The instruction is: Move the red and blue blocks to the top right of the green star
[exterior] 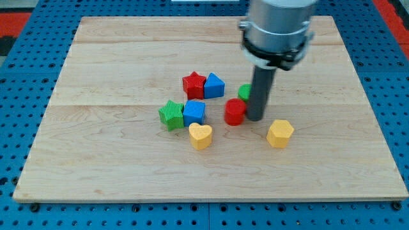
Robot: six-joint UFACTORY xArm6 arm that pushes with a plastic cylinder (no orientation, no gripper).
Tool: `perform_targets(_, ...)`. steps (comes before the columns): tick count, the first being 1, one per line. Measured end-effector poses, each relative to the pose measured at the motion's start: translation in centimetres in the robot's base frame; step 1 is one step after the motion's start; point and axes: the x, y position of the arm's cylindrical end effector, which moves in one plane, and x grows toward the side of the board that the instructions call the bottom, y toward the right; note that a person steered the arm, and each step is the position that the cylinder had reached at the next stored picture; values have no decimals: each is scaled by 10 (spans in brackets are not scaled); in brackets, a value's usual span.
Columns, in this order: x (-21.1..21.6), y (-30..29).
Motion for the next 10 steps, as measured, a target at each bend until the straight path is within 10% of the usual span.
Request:
perform_targets(4,34,-109)
perform_targets(6,-5,-107)
perform_targets(8,54,-56)
perform_targets(10,-47,-46)
